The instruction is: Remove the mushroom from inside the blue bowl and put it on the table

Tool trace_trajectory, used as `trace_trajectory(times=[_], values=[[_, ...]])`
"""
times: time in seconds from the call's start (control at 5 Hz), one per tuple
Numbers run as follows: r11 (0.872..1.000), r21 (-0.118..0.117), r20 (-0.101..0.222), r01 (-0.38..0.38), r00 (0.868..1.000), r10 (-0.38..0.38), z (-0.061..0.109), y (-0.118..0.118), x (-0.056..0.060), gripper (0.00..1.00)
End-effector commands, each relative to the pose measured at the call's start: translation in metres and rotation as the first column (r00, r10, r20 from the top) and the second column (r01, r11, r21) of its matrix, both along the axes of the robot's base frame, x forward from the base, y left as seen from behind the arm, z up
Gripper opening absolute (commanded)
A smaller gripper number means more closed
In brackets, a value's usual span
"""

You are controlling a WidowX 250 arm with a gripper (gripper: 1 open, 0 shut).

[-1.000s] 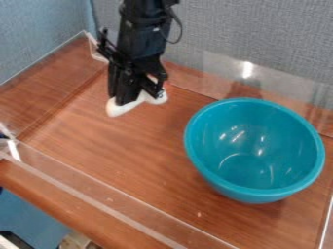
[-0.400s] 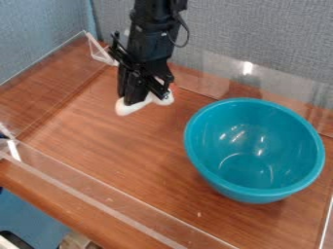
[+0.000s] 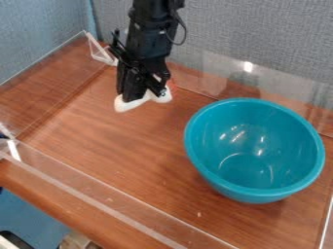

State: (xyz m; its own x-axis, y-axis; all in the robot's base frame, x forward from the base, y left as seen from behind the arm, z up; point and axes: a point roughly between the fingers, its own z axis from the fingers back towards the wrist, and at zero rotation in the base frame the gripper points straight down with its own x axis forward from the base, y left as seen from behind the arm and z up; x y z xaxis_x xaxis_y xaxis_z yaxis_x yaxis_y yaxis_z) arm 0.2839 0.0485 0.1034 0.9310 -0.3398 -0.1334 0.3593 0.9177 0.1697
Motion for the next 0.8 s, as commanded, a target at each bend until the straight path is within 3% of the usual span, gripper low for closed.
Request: trace_trajectory(times=[0.0, 0.4, 0.6], values=[[1.0, 0.007, 0.059, 0.007, 0.998, -0.007, 0.015, 0.006, 0.01, 0.0], [0.999, 0.01, -0.039, 0.03, 0.999, -0.03, -0.029, 0.018, -0.021, 0.0], [1.0, 0.015, -0.08, 0.022, 0.997, -0.021, -0.049, 0.028, -0.026, 0.0]])
